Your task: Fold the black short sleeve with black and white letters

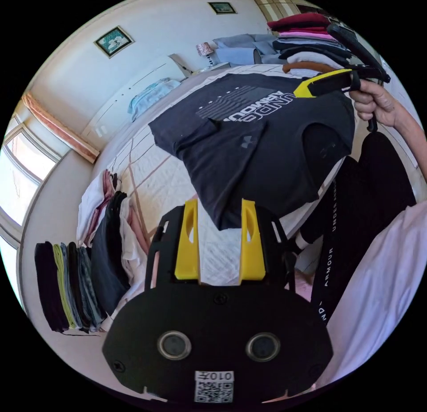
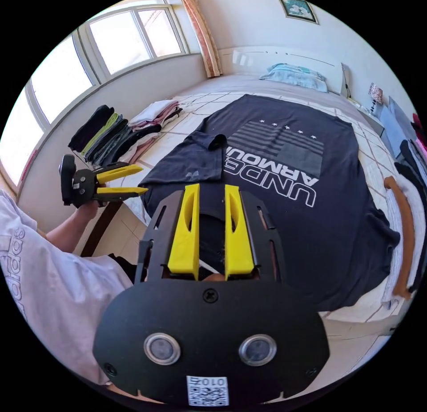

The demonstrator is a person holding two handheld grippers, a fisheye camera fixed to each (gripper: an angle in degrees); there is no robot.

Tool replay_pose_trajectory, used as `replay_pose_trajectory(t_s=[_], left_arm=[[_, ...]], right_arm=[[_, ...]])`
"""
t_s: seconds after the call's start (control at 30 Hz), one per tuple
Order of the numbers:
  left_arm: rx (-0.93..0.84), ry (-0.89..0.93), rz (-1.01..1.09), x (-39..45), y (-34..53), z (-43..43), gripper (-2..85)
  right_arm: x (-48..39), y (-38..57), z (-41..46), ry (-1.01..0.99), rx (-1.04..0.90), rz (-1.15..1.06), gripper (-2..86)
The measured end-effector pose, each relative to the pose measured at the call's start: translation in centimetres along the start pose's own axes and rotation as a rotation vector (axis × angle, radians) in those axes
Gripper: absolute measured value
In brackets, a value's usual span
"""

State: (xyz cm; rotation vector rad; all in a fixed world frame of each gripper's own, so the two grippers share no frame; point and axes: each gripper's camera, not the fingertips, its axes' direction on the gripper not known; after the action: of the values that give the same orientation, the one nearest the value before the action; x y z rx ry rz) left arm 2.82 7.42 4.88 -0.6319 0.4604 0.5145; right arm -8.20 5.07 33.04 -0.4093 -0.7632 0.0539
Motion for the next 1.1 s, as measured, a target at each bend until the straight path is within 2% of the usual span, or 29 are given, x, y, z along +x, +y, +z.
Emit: replay_pose_trajectory(t_s=[0.13,0.33,0.77,0.9,1.1], left_arm=[[0.049,0.093,-0.104,-1.2,2.4,1.8,13.1],[0.108,0.182,-0.110,-1.1,2.6,2.9,11.2],[0.116,0.186,-0.112,-1.4,4.6,4.9,4.0],[0.124,0.180,-0.136,-1.7,5.5,4.7,2.7],[0.129,0.192,-0.154,-2.0,6.3,4.8,2.5]], right_arm=[[1.2,-3.5,3.7,-0.027,-0.075,0.019,12.6],[1.2,-5.9,6.4,0.004,-0.117,0.033,11.0],[2.0,-8.8,7.2,0.068,-0.195,0.019,7.6],[1.9,-10.9,5.8,0.078,-0.107,0.007,8.0],[0.7,-16.2,7.3,0.055,-0.099,-0.066,8.4]])
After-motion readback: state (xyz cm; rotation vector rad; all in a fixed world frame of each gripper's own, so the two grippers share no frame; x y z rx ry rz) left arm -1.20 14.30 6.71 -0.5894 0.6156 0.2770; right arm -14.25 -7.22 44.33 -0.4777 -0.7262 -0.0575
